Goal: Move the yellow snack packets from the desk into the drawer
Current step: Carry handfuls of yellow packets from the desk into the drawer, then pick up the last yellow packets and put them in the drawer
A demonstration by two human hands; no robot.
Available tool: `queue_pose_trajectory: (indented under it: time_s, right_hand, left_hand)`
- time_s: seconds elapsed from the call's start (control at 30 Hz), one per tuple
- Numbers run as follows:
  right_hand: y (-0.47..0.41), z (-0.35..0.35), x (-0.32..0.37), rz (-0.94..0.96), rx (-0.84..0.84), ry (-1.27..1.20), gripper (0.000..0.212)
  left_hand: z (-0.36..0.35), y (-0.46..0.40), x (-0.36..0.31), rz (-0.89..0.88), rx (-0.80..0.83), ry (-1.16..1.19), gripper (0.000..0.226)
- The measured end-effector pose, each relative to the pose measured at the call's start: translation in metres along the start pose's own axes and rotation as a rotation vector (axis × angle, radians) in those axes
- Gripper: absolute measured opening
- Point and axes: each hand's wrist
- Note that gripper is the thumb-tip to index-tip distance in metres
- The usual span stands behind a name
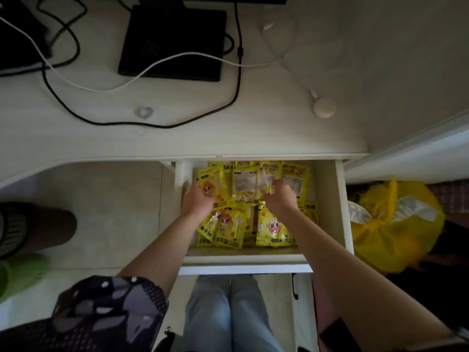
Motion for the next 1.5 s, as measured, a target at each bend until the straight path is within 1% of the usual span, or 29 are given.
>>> queue_pose_trajectory:
  time_s: [0.07,0.17,0.3,0.4,0.53,0.67,0.83,0.97,1.03,1.2,1.3,1.4,1.5]
  right_hand:
    - [0.005,0.008,-0.005,0.014,-0.004,0.029,0.043]
    - [0.015,0.021,-0.007,0.039,0.01,0.055,0.048]
    - [0.032,0.035,-0.001,0.136,0.022,0.107,0.047]
    - [0.047,0.035,0.009,0.235,0.031,0.137,0.043]
    - [0.07,0.021,0.028,0.343,0.091,0.194,0.038]
    - [0.1,-0.009,0.05,0.45,0.165,0.26,0.036]
    - [0.142,-0.056,0.074,0.575,0.309,0.379,0.037]
    - [0.176,-0.098,0.094,0.659,0.39,0.442,0.028]
    - [0.191,-0.12,0.106,0.729,0.406,0.505,0.027]
    - [0.228,-0.18,0.142,0.724,0.434,0.453,0.03]
    - [0.247,-0.216,0.168,0.772,0.469,0.483,0.032]
    - [0.261,-0.251,0.196,0.81,0.486,0.508,0.032]
    - [0.273,-0.283,0.224,0.82,0.473,0.478,0.031]
  left_hand:
    - [0.003,0.012,0.002,-0.027,-0.032,-0.023,0.042]
    - [0.007,0.032,0.002,-0.062,-0.061,-0.064,0.046]
    - [0.017,0.066,0.007,-0.144,-0.093,-0.076,0.042]
    - [0.027,0.093,0.016,-0.156,-0.166,-0.052,0.04]
    - [0.044,0.123,0.033,-0.132,-0.26,0.014,0.032]
    - [0.06,0.15,0.062,-0.084,-0.352,0.068,0.026]
    - [0.077,0.18,0.108,0.021,-0.477,0.174,0.026]
    - [0.1,0.199,0.149,0.087,-0.512,0.21,0.025]
    - [0.116,0.208,0.171,0.099,-0.529,0.184,0.024]
    - [0.166,0.219,0.236,0.203,-0.583,0.213,0.024]
    - [0.201,0.22,0.273,0.26,-0.622,0.248,0.023]
    - [0.231,0.22,0.304,0.282,-0.633,0.248,0.022]
    - [0.258,0.219,0.331,0.298,-0.644,0.254,0.02]
Point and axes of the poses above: each hand's wrist, its own y-axis away from the middle knuckle, its own z-axis out of the back of the hand, x = y × z, and after that the axes turned 5 degrees about -y, right-handed
